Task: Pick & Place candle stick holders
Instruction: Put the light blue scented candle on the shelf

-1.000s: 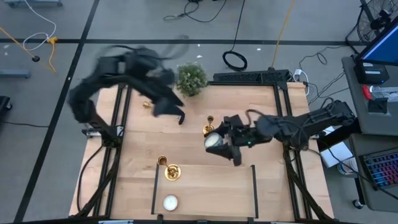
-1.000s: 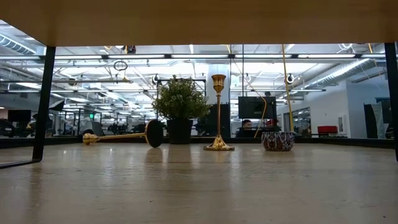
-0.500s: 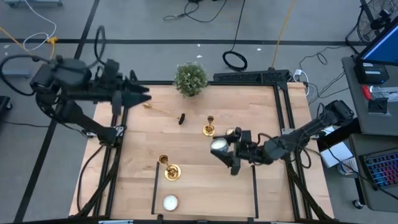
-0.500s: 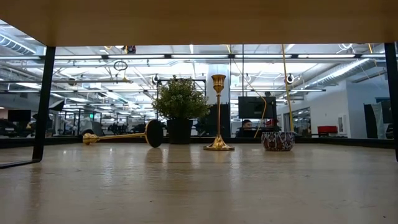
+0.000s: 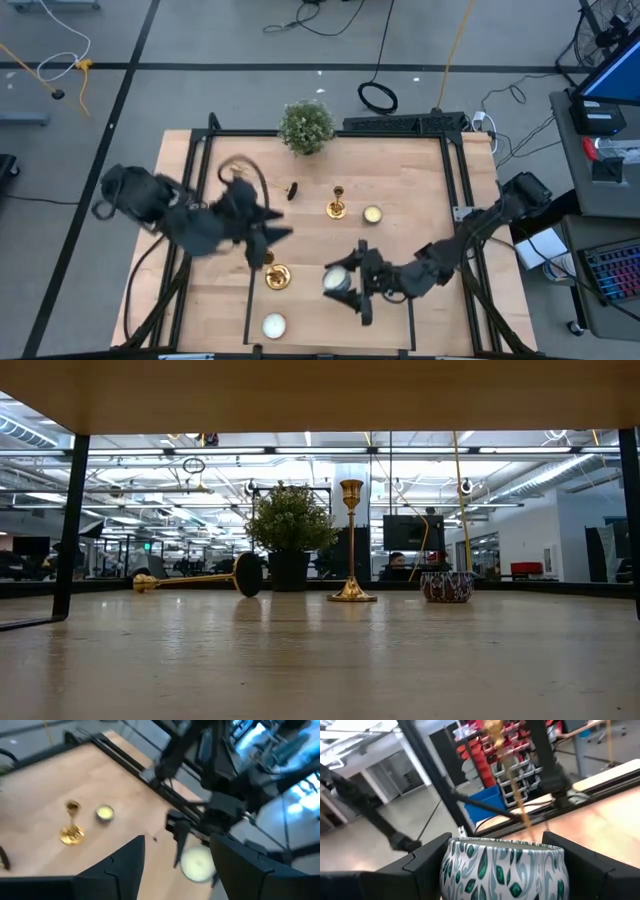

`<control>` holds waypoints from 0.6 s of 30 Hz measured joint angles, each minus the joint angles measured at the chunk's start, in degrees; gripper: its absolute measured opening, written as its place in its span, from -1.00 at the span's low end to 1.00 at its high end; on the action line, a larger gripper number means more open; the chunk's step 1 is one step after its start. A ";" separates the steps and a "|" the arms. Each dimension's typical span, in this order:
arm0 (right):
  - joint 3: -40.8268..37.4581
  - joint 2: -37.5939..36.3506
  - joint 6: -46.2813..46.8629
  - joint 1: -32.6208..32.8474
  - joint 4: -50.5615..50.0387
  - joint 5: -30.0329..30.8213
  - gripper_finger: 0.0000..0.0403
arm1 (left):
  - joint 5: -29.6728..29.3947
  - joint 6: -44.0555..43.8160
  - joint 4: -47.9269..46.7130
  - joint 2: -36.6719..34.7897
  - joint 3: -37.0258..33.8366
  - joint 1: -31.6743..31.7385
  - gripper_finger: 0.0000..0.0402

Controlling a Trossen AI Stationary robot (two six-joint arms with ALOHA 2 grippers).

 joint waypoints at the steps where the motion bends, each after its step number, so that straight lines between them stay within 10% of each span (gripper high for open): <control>1: 0.46 0.94 0.09 0.20 0.01 -0.46 0.43 | -0.02 -0.68 -0.03 0.53 0.00 -0.93 0.11; 18: 4.10 8.75 3.03 -1.72 -8.44 -14.98 0.43 | -32.89 -2.13 7.39 -0.84 0.14 -23.17 -0.17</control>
